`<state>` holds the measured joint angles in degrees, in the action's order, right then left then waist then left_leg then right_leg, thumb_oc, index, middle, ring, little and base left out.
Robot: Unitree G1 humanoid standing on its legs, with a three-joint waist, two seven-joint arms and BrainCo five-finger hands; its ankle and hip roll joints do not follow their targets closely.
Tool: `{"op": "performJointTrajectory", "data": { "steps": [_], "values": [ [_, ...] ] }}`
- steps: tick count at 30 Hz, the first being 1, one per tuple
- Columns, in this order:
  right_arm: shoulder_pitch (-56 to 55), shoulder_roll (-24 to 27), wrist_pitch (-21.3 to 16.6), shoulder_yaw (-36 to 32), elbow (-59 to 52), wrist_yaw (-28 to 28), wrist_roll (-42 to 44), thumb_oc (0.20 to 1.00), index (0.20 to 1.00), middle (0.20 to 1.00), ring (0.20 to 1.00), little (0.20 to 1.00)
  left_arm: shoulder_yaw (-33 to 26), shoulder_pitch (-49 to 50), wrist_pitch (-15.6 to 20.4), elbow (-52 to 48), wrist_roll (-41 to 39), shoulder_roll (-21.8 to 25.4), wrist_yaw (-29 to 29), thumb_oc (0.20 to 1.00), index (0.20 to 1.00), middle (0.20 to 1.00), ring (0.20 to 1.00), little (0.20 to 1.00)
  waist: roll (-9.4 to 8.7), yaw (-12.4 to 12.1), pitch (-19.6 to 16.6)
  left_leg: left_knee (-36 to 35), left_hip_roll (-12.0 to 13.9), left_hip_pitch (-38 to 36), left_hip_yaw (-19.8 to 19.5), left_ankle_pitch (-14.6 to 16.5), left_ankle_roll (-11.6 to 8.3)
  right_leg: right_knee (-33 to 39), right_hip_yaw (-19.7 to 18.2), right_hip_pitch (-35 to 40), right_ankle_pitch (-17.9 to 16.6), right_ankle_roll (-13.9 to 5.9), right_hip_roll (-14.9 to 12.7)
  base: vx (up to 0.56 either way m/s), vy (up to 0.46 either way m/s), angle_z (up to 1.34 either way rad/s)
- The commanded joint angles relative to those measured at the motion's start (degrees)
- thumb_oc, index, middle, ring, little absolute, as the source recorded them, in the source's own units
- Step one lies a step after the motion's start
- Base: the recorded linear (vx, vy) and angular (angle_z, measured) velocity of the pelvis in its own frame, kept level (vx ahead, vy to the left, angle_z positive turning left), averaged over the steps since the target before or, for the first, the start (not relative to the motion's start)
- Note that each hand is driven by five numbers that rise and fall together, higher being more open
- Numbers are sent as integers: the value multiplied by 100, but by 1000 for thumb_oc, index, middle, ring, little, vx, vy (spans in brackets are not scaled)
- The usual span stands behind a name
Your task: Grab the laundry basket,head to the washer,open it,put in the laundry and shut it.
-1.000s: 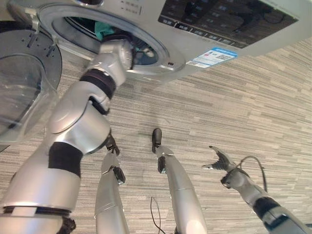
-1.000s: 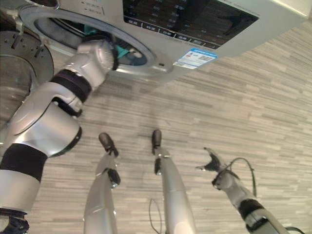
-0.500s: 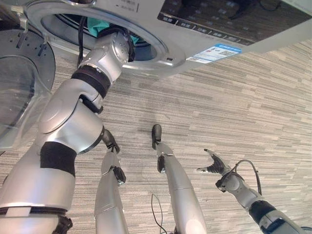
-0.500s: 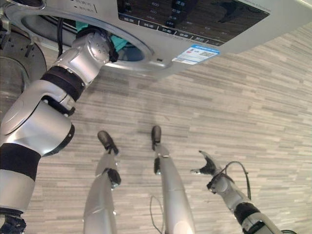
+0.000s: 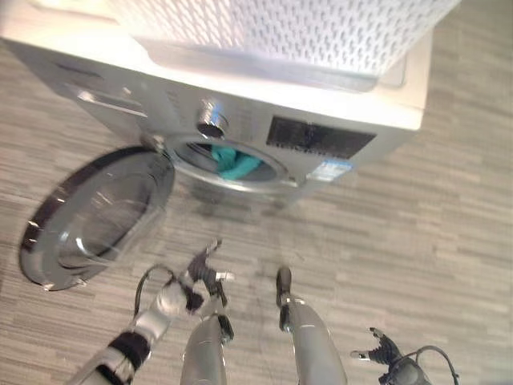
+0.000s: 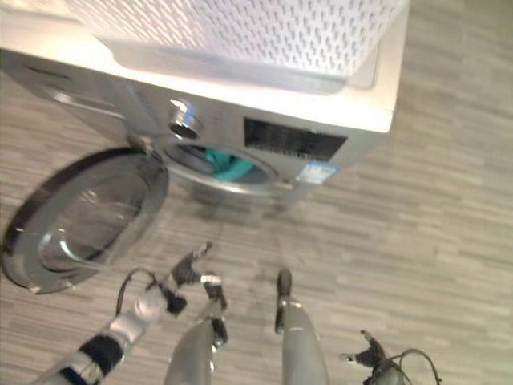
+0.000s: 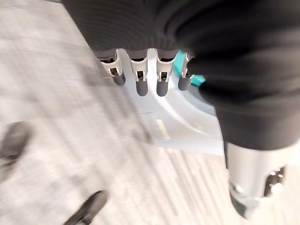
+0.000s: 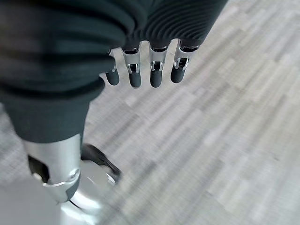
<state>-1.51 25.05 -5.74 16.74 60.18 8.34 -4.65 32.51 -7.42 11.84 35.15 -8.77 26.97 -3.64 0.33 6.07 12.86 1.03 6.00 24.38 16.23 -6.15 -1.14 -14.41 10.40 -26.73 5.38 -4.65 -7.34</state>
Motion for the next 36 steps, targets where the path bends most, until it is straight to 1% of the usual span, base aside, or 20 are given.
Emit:
{"op": "performJointTrajectory", "data": {
  "steps": [1,3,4,5,6,7,8,9,10,11,12,14,17,20,22,27,33,35,36],
  "values": [
    [-85,92,43,-383,39,89,607,1000,1000,1000,1000,1000,-357,-167,5,774,558,-494,-54,1000,1000,1000,1000,1000,-78,73,-253,97,-40,-105,-101,-67,-289,562,240,1172,239,91,435,97,-5,15],
    [78,150,3,-573,90,174,822,1000,1000,1000,1000,1000,-400,-20,-99,1311,1288,-726,-305,1000,1000,1000,1000,1000,-78,25,-353,-132,-19,-478,-143,-145,-313,751,276,1493,199,45,429,73,-3,23],
    [153,163,-22,-647,85,217,930,1000,1000,1000,1000,1000,-459,84,-127,1525,1522,-822,-408,1000,1000,1000,1000,1000,-73,-5,-391,-266,-4,-669,-141,-187,-320,825,299,1642,160,20,421,45,-2,25],
    [198,108,-56,-726,128,240,1072,1000,1000,1000,1000,1000,-668,208,-184,1874,1539,-945,-530,1000,1000,1000,1000,1000,-72,-69,-454,-387,16,-833,-165,-233,-334,887,321,1759,120,-10,413,46,-7,10],
    [233,54,-70,-753,173,245,1141,1000,1000,1000,1000,1000,-798,279,-182,2095,1509,-1072,-586,1000,1000,1000,1000,1000,-71,-113,-495,-458,20,-957,-188,-266,-340,945,343,1881,113,-9,412,57,-29,5],
    [265,-87,-85,-788,273,226,1282,1000,1000,1000,1000,1000,-1223,449,-177,2410,1354,-1214,-792,1000,1000,1000,1000,1000,-94,-263,-627,-551,14,-1159,-246,-292,-357,1092,402,2144,96,-20,414,9,-44,0],
    [219,-196,-156,-826,291,239,1365,1000,1000,1000,1000,1000,-1563,613,-67,2352,1175,-1221,-951,1000,1000,1000,1000,1000,-89,-372,-665,-601,33,-1204,-256,-414,-322,1227,526,2270,-27,2,429,99,-83,27],
    [173,-125,-70,-989,-100,23,1696,1000,1000,1000,1000,1000,-1988,838,-37,2600,893,-1209,-998,1000,1000,1000,1000,1000,-191,-423,-823,-603,-3,-1372,-367,-305,-419,1394,570,2588,49,-50,413,44,-83,51],
    [-98,-306,-195,-862,-748,82,1484,1000,1000,1000,1000,1000,-2260,788,-8,2868,728,-1217,-1018,1000,1000,1000,1000,1000,-207,-461,-892,-603,34,-1372,-352,-401,-386,1487,659,2662,-33,-23,453,103,-91,70],
    [-226,-524,-213,-817,-881,82,1474,1000,1000,1000,1000,1000,-2359,825,21,2936,755,-1169,-1141,1000,1000,1000,1000,1000,-233,-530,-930,-603,19,-1400,-416,-407,-398,1550,689,2766,-34,-20,464,28,-100,53],
    [-304,-708,-277,-744,-937,120,1533,1000,1000,1000,1000,1000,-2520,958,48,3053,746,-1132,-1305,1000,1000,1000,1000,1000,-281,-616,-989,-603,17,-1400,-573,-463,-431,1585,753,2915,32,16,499,68,-90,39],
    [-284,-789,-315,-758,-957,120,1688,1000,1000,1000,1000,1000,-2671,982,38,3176,596,-1118,-1294,1000,1000,1000,1000,1000,-287,-674,-1030,-603,20,-1326,-708,-507,-471,1525,809,2952,125,71,513,48,-47,33],
    [-256,-763,-327,-909,-999,211,1829,1000,1000,1000,1000,1000,-2808,1087,38,3136,511,-1127,-1331,1000,1000,1000,1000,1000,-269,-733,-1078,-603,-21,-1338,-813,-488,-441,1470,861,3025,205,117,538,50,-2,34],
    [-279,-732,-353,-1060,-1168,309,1903,1000,1000,1000,1000,1000,-2895,1143,43,3169,447,-1161,-1352,1000,1000,1000,1000,1000,-284,-749,-1127,-603,-59,-1380,-831,-456,-408,1505,909,3108,201,98,530,89,6,14],
    [-299,-592,-408,-1434,-1611,521,1949,1000,1000,1000,1000,1000,-3057,1259,18,3241,321,-1222,-1301,1000,1000,1000,1000,1000,-285,-761,-1205,-603,-97,-1428,-845,-352,-374,1547,916,3180,185,27,484,108,44,8],
    [-231,-343,-466,-1960,-2283,869,1832,1000,1000,1000,1000,1000,-3141,1318,1,3293,272,-1266,-1207,1000,1000,1000,1000,1000,-285,-774,-1264,-603,-163,-1536,-749,-135,-286,1478,814,3217,181,-61,362,84,78,-11],
    [-153,-169,-462,-2447,-2933,1181,1694,1000,1000,1000,1000,1000,-3100,1255,-16,3184,210,-1349,-1136,1000,1000,1000,1000,1000,-285,-739,-1280,-603,-340,-1802,-614,177,-94,1128,762,3226,149,-203,141,91,120,-12],
    [-169,-107,-475,-2655,-3448,1331,1541,1000,1000,1000,1000,1000,-3061,1208,-38,3104,261,-1368,-1121,1000,1000,1000,1000,1000,-288,-695,-1286,-603,-427,-1907,-574,266,-21,977,759,3230,70,-260,63,110,166,-16],
    [-144,-3,-495,-2895,-3878,1561,1319,1000,1000,1000,1000,1000,-2968,1162,-56,3017,335,-1389,-1074,1000,1000,1000,1000,1000,-279,-663,-1306,-603,-516,-2012,-563,351,54,832,728,3238,-10,-317,-19,121,194,-10]
  ]
}}
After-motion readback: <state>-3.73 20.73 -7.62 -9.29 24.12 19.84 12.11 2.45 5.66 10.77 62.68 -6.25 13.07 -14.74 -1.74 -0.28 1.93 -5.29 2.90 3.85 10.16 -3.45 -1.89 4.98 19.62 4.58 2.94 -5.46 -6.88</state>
